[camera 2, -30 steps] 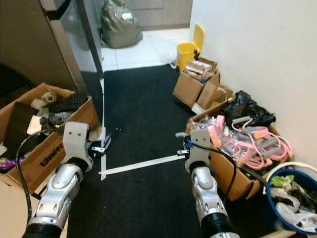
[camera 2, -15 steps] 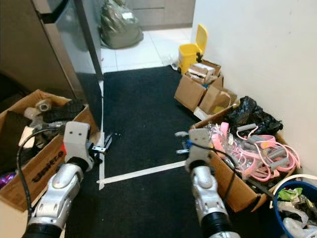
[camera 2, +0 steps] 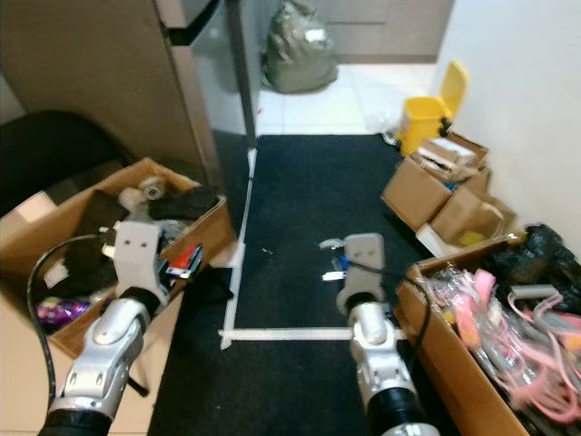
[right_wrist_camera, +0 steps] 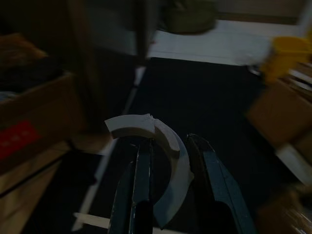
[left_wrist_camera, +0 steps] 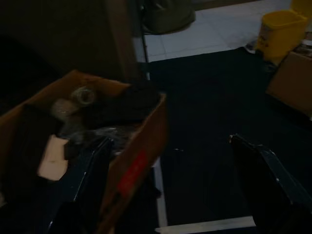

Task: Picking trash to rubbish bin

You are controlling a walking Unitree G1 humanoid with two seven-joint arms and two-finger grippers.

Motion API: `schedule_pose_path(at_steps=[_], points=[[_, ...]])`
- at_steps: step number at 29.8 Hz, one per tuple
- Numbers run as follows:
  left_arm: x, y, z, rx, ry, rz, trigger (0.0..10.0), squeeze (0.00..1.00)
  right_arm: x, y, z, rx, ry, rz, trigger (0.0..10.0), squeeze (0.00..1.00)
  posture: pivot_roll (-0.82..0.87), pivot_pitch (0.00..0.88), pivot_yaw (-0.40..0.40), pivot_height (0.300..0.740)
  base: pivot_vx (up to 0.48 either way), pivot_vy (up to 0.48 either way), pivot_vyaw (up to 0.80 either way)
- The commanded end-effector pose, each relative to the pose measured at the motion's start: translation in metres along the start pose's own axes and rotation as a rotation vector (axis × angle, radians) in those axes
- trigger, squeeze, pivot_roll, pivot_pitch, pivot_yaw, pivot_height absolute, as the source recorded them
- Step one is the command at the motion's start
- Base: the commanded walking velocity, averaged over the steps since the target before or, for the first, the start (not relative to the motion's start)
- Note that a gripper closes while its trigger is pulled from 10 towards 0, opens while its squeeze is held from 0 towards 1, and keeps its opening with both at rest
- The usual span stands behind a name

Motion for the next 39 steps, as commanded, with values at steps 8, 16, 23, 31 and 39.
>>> schedule_pose_path(at_steps=[8,16,23,31,39], points=[[-0.0010,-0.0030,0.0007,0.006,-0.011,-0.014,10.0,0.00,0.0001,-0.0012,0.0049,0.008,-0.026,-0.003,10.0,0.00,0.01,0.090,0.031,0.740,0.307,0.000,0.80],[-0.0023,-0.0034,0.0003,0.006,-0.006,-0.014,10.0,0.00,0.0013,-0.0015,0.0030,0.008,-0.018,-0.005,10.0,0.00,0.01,0.092,0.019,0.740,0.304,0.000,0.80],[-0.0027,-0.0041,-0.0019,0.006,0.001,-0.017,10.0,0.00,0.0026,-0.0006,0.0031,0.007,-0.018,-0.003,10.0,0.00,0.01,0.091,0.021,0.740,0.304,0.000,0.79],[-0.0007,-0.0022,-0.0013,0.010,-0.006,-0.010,10.0,0.00,0.0026,0.0005,0.0074,0.059,-0.040,0.008,10.0,0.00,0.01,0.090,0.021,0.740,0.305,0.000,0.15],[0.0001,-0.0029,-0.0013,0.014,-0.006,-0.017,10.0,0.00,0.0029,-0.0016,0.0026,0.087,0.017,-0.011,10.0,0.00,0.02,0.087,0.022,0.740,0.226,0.000,0.00]])
Point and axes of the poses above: a point about 5 cm out from each wrist's last joint towards the gripper, its own x axis pointing out of the wrist towards the gripper, its own y axis along the axis of the wrist's last joint, z = x × y, the point moved 1 cm from there along x, pointing out of the wrist towards the gripper, and after that the axes turned 14 degrees about x, right-handed, at the moved point
